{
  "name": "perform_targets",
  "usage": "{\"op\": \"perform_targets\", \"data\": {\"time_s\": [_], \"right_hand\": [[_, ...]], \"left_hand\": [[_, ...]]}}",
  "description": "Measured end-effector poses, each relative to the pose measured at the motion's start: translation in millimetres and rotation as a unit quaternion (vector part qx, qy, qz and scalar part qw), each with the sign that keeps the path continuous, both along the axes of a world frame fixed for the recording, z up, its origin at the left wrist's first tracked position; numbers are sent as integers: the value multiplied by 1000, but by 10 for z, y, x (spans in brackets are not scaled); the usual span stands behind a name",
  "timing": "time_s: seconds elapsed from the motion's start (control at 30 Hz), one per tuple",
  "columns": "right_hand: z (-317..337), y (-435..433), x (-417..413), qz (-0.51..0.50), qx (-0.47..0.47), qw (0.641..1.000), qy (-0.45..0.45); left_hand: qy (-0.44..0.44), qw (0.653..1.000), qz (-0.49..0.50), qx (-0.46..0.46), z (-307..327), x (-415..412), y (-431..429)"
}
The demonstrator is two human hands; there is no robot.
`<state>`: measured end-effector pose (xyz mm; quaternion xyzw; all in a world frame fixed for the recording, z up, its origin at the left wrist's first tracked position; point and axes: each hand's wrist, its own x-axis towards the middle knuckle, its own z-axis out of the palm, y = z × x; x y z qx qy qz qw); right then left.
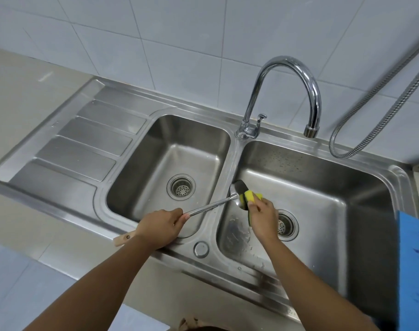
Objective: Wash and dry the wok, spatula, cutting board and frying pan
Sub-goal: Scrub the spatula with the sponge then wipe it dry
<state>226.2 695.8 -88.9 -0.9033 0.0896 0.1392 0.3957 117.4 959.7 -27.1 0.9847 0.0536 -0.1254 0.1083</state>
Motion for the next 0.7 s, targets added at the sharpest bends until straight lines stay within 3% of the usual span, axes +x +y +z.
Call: {"op": "perform_targets", "data": {"time_s": [0.17,0.27,0.47,0.57,0.7], "right_hand": [[-3,159,580,-20,48,995,85],[-60,272,816,13,44,995,88],[223,125,168,47,-113,992,-7],[296,118,-153,119,-103,980,-122],[386,124,89,159,-127,966,-161]], "left_hand": [[-8,1000,2,12,15,-11,-24],[-13,1000,-11,25,-11,-16,-26],[-11,999,-11,34,-29,-18,-22],[-2,1000,-7,28,-3,-4,-34],[-3,1000,-6,26,20,6,-30]]}}
